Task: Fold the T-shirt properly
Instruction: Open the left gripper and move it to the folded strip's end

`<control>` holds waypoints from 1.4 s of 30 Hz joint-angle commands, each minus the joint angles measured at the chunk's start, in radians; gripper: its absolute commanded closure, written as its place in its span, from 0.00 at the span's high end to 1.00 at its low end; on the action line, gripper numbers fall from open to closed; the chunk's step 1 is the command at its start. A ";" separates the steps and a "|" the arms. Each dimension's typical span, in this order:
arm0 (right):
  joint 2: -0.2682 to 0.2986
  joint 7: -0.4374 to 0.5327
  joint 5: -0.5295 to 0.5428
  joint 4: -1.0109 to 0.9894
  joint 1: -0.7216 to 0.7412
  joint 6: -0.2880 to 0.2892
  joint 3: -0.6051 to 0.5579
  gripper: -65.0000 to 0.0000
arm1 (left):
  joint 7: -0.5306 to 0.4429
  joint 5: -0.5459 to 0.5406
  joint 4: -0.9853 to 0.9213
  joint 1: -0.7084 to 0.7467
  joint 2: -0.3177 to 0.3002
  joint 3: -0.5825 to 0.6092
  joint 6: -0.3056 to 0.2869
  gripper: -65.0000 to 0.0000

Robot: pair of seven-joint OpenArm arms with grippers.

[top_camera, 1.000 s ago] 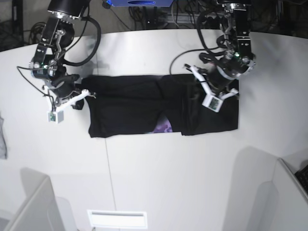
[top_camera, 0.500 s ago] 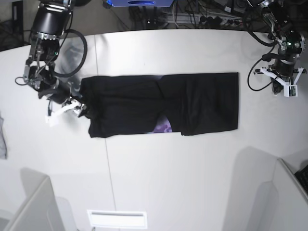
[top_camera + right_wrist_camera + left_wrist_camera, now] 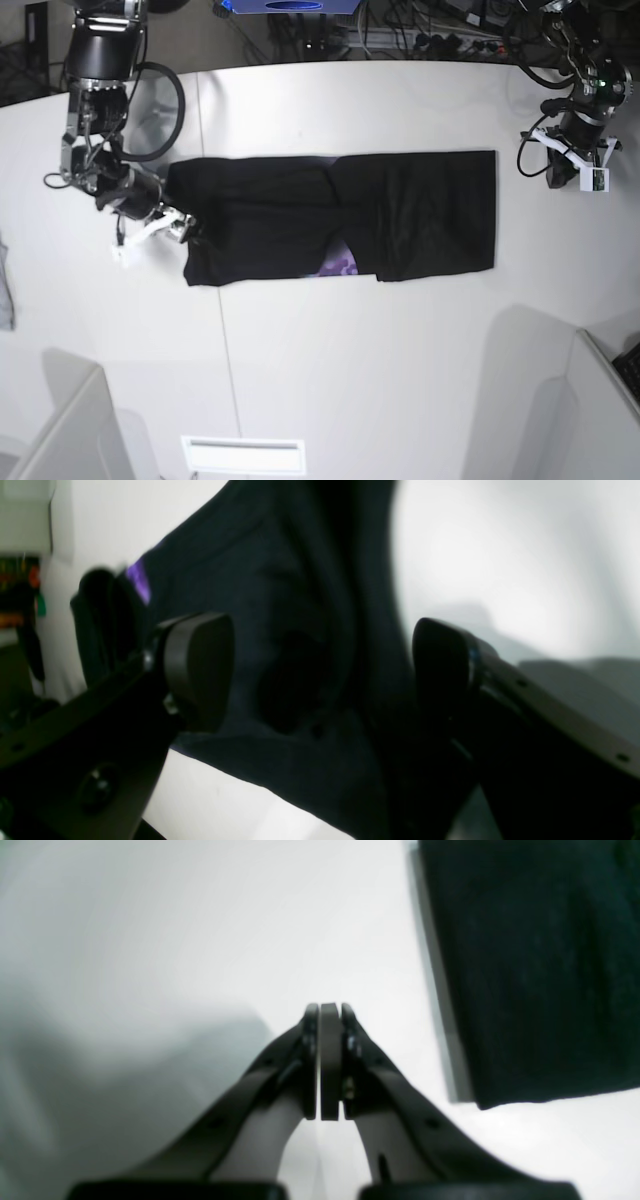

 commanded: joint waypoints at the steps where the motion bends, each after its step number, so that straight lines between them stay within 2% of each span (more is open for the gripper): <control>1: 0.008 -0.024 -0.027 0.003 0.005 -0.005 -0.004 0.80 | -0.022 -0.018 0.015 -0.012 -0.016 -0.004 -0.006 0.00; 3: 0.006 -0.028 -0.033 0.003 0.003 -0.005 -0.006 0.78 | -0.016 -0.016 -0.003 -0.029 -0.016 0.008 -0.006 0.00; 8: 0.014 -0.025 -0.033 0.003 0.002 -0.005 -0.095 0.63 | 0.073 -0.016 -0.085 -0.104 -0.034 0.022 -0.006 0.00; 14: 0.014 -0.022 -0.033 0.000 0.003 -0.005 -0.101 0.57 | 0.103 -0.016 -0.129 -0.165 -0.036 0.023 -0.006 0.00; 16: 0.014 -0.022 -0.033 0.000 0.005 -0.007 -0.101 0.52 | 0.117 -0.016 -0.154 -0.184 -0.039 0.046 -0.006 0.00; 20: 0.016 0.015 -0.033 -0.009 0.008 -0.011 -0.101 0.28 | 0.119 -0.016 -0.189 -0.190 -0.071 0.146 -0.006 0.00; 23: 0.016 0.032 -0.033 -0.049 0.022 -0.011 -0.104 0.03 | 0.117 -0.016 -0.220 -0.195 -0.077 0.195 -0.006 0.00; 24: 0.017 0.035 -0.034 -0.061 0.026 -0.011 -0.107 0.00 | 0.117 -0.016 -0.229 -0.199 -0.077 0.198 -0.006 0.00; 29: 0.012 0.044 -0.131 -0.070 0.040 -0.013 -0.109 0.00 | 0.117 -0.002 -0.296 -0.238 -0.077 0.201 -0.006 0.00; 35: -0.018 0.041 -0.295 0.014 0.040 -0.013 -0.109 0.00 | 0.117 0.122 -0.327 -0.279 -0.073 0.304 -0.006 0.00; 42: -0.058 0.038 -0.429 0.126 0.023 -0.013 -0.110 0.00 | 0.117 0.133 -0.327 -0.305 -0.068 0.345 -0.006 0.00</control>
